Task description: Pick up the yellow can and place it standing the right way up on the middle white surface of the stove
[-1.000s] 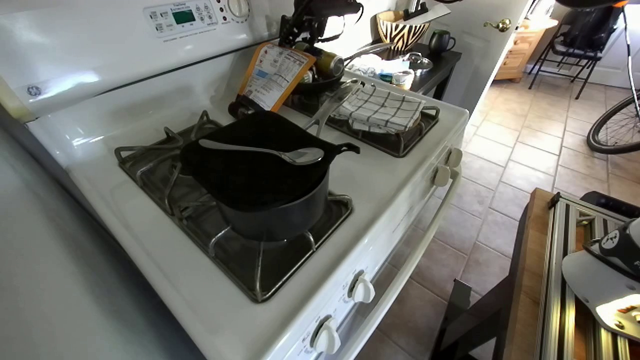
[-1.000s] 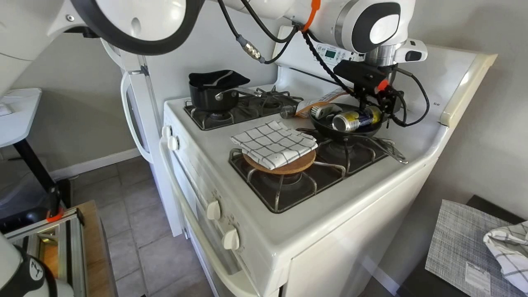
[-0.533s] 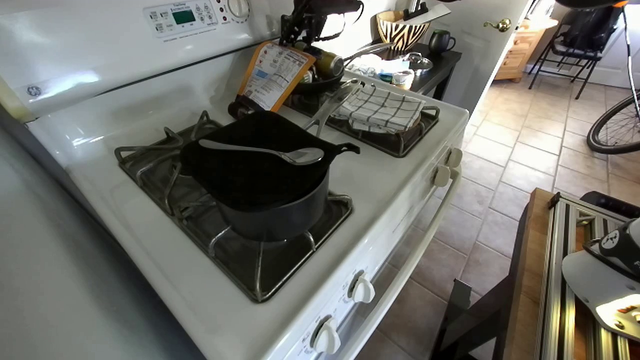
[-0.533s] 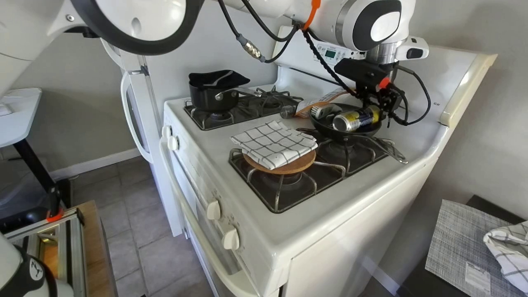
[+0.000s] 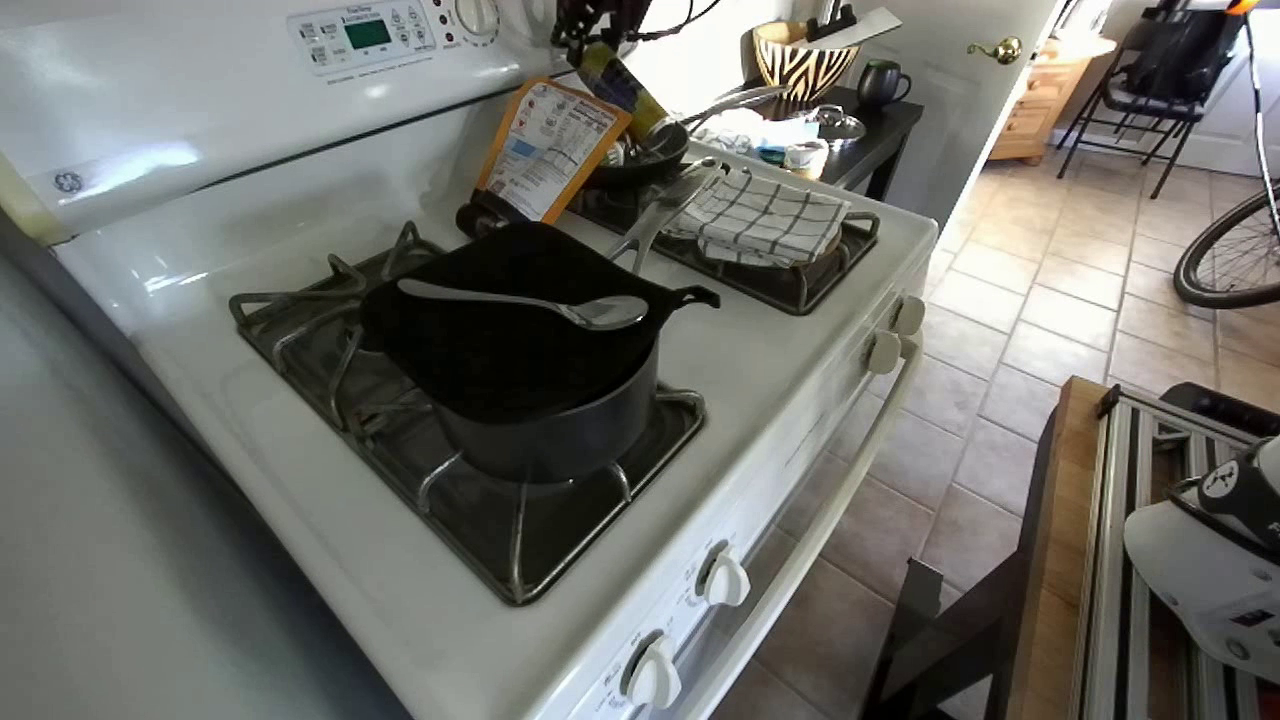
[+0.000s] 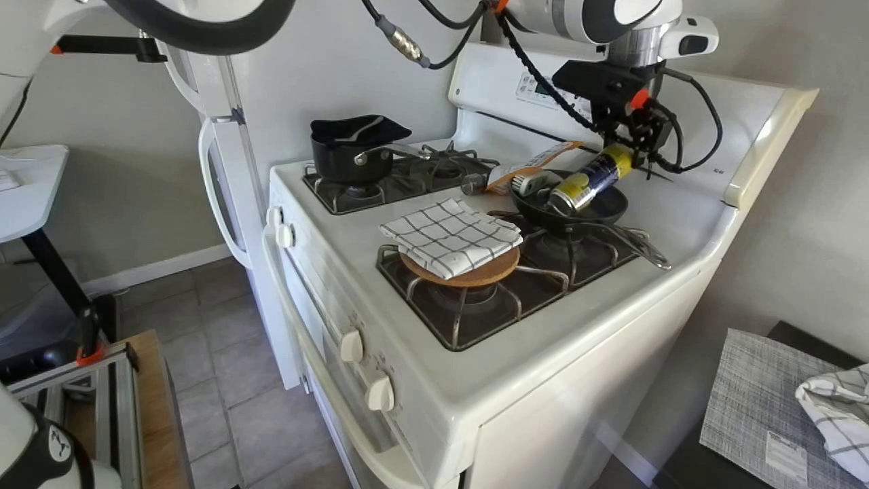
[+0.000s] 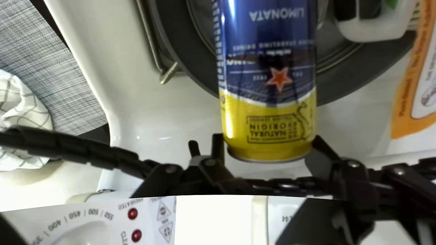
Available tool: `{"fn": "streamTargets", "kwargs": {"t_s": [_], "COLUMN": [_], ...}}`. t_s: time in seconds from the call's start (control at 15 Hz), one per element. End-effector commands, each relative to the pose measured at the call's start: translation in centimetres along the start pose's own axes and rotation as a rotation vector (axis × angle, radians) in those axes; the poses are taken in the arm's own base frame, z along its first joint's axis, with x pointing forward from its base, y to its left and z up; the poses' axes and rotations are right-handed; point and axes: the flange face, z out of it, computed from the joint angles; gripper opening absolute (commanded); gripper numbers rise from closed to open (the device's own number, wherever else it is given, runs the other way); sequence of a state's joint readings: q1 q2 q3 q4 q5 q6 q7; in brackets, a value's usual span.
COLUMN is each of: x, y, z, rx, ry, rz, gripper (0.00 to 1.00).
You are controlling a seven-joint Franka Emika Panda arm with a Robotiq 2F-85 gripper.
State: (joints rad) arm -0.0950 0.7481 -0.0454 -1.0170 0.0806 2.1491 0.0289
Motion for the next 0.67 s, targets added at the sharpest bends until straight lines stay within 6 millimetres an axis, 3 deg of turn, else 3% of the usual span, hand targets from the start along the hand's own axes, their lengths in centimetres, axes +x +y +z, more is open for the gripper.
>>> {"fn": "streamTargets", "kwargs": {"t_s": [0.0,0.6], "x": [-0.6,-3.1], "y": [-0.1,-0.7], "z": [-3.3,-6.5], "rx": [0.035,0.023], "ry": [0.014,-0.027], "rz": [0.015,-0.089], "gripper": [0.37,0.37]}}
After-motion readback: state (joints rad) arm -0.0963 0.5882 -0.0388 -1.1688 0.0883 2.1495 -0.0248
